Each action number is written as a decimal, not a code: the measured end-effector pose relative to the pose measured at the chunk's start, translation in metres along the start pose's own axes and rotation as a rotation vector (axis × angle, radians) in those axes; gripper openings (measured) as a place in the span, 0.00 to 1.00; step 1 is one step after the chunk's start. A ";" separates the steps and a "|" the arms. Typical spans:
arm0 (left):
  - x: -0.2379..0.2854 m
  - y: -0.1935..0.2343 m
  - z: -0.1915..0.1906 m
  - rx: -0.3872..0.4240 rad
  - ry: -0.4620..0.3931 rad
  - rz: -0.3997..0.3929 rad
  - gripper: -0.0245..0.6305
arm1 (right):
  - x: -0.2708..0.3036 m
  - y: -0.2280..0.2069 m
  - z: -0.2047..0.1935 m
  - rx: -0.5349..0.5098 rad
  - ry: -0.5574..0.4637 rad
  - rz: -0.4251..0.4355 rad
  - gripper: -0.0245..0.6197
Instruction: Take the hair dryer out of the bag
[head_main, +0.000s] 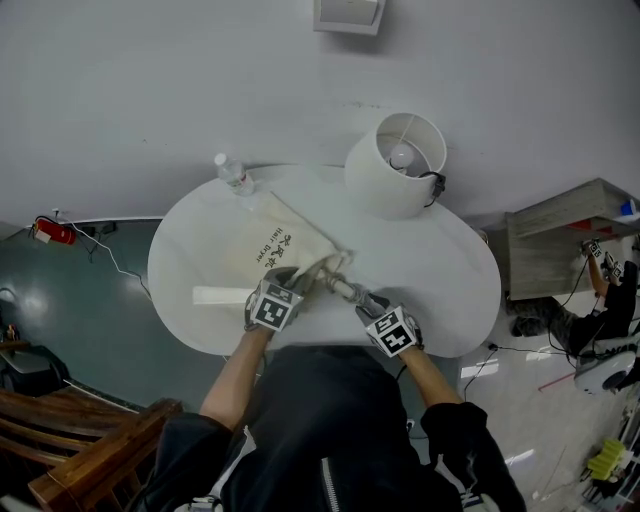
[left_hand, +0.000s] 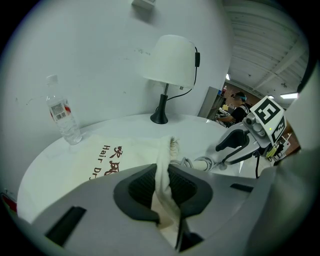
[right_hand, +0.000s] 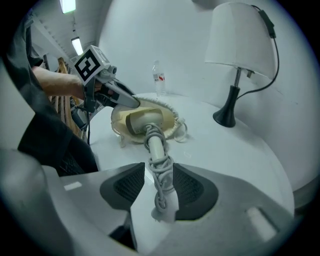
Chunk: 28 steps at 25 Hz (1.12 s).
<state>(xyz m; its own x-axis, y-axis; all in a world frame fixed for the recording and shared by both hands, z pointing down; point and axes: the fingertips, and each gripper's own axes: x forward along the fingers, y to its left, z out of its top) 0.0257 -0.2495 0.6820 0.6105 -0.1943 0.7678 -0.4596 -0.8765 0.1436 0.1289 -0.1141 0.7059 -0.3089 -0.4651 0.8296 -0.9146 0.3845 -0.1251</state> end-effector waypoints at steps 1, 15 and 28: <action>0.000 0.000 0.000 -0.002 -0.001 0.000 0.12 | 0.000 0.001 0.006 -0.006 -0.007 0.001 0.30; 0.000 0.003 0.003 -0.032 -0.015 -0.011 0.12 | 0.015 0.018 0.066 -0.116 -0.025 0.048 0.34; 0.001 0.004 0.004 -0.042 -0.015 -0.019 0.12 | 0.047 0.026 0.082 -0.178 0.044 0.089 0.38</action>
<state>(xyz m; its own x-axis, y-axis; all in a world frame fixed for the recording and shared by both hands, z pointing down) 0.0271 -0.2545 0.6808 0.6290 -0.1850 0.7551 -0.4743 -0.8608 0.1842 0.0690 -0.1912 0.6972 -0.3715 -0.3891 0.8430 -0.8224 0.5592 -0.1043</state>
